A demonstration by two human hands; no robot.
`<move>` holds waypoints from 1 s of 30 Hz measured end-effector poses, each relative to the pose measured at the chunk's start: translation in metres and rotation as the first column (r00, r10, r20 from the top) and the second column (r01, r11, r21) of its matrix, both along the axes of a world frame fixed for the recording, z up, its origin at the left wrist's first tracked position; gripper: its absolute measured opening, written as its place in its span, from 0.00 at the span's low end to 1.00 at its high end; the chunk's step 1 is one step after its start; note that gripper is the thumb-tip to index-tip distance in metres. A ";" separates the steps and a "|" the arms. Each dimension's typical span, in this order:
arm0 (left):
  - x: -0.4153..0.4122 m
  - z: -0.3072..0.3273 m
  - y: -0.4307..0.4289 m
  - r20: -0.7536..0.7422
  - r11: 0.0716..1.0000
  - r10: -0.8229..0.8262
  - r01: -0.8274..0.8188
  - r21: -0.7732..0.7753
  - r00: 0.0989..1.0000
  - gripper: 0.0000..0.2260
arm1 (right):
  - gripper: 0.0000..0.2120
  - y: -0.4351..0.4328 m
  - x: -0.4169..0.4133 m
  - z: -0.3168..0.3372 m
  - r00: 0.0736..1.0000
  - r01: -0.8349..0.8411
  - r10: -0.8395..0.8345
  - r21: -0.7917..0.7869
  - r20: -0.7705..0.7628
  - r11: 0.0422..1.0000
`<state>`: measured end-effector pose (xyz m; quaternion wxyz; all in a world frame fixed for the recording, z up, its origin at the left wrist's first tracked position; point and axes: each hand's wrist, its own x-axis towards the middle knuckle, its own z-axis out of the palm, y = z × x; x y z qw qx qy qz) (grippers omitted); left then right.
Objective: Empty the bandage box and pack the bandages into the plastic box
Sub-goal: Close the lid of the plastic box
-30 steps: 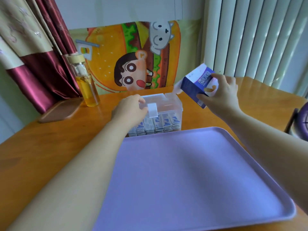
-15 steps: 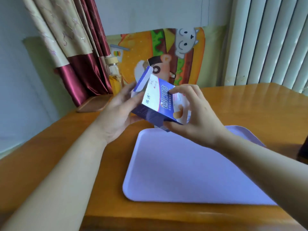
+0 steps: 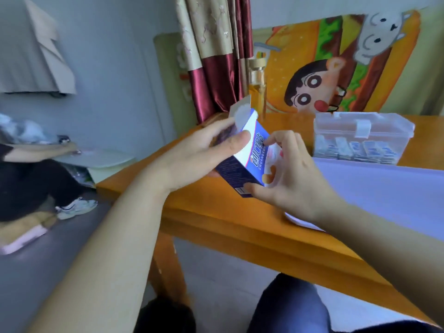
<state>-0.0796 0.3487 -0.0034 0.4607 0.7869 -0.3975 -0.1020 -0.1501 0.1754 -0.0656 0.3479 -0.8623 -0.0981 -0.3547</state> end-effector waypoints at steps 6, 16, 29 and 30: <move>-0.008 -0.004 0.068 0.333 0.934 0.313 -0.353 0.064 0.889 0.18 | 0.31 0.066 0.023 -0.008 0.989 -0.138 0.136 -0.018 -0.058 0.990; -0.009 -0.087 0.185 -0.057 0.827 0.402 -0.335 0.452 0.914 0.10 | 0.23 0.107 0.050 -0.052 0.893 -0.105 -0.198 -0.615 -0.403 0.781; -0.002 -0.370 0.181 0.156 0.466 0.658 -0.561 0.685 0.737 0.19 | 0.09 0.120 0.062 -0.104 0.957 0.179 -0.290 -0.749 -0.019 0.638; 0.000 -0.375 0.183 0.154 0.465 0.671 -0.573 0.674 0.726 0.20 | 0.09 0.119 0.061 -0.104 0.959 0.177 -0.282 -0.749 -0.013 0.638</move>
